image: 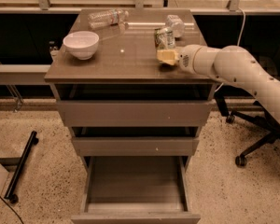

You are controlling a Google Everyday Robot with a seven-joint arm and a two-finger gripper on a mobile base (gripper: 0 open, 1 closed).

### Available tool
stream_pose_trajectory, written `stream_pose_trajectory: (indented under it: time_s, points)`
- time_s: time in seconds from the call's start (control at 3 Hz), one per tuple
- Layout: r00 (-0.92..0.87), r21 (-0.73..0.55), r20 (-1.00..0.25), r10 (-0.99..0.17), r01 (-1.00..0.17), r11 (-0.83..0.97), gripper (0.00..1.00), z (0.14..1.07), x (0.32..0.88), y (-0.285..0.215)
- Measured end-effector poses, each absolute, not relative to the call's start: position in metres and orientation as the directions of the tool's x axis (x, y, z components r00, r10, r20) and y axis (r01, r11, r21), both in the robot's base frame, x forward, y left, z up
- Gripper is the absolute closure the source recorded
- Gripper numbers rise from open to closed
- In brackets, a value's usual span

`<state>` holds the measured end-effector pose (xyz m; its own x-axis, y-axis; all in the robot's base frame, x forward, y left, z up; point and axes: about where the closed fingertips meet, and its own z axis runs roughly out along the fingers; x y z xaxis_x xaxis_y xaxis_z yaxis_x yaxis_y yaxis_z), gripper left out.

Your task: Pick 7up can from bottom drawer and place on counter

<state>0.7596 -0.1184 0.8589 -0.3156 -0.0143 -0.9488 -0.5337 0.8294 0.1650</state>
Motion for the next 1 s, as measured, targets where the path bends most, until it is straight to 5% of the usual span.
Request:
stream_pose_trajectory:
  time_s: [0.67, 1.0]
  points:
    - [-0.307, 0.194, -0.951, 0.044, -0.478, 0.856, 0.04, 0.8379, 0.7735, -0.1251]
    - [-0.306, 0.194, -0.951, 0.044, -0.48, 0.856, 0.0, 0.8381, 0.7737, -0.124]
